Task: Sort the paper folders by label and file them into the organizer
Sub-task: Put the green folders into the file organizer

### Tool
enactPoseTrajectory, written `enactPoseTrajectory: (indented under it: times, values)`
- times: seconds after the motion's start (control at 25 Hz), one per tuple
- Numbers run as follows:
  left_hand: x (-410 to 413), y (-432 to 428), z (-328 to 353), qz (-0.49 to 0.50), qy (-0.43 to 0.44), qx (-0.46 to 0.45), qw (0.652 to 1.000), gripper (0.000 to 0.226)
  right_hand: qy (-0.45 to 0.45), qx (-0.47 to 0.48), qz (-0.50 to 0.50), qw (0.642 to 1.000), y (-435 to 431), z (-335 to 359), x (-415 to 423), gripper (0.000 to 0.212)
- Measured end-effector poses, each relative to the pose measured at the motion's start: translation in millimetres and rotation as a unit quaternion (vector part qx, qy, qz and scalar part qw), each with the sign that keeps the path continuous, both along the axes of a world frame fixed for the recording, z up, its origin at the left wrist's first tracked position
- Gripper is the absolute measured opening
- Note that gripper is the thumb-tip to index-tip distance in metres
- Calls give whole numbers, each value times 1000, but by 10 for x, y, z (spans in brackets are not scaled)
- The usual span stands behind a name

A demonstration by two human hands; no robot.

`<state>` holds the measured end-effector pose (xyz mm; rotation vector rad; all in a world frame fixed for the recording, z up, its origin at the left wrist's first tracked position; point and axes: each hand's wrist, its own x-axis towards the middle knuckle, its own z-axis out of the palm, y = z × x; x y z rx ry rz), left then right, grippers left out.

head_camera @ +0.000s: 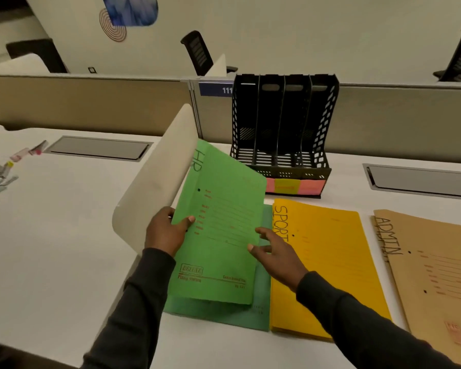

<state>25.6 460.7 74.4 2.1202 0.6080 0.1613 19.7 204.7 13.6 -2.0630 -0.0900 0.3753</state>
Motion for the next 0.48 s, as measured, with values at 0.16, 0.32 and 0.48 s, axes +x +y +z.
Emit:
enactPoseTrajectory:
  times: [0.16,0.32,0.48]
  values:
    - [-4,-54,451,29,-185,-27,982,14,46,127,-56,989,344,536,627,60]
    - [169,-211,702,-9,-334,-31,942,11,48,238,-62,968,612,1286,1435,64]
    - [644,-329,676,-80,-387,-60,917,13,1,270,-49,962,663,1956,2015,73]
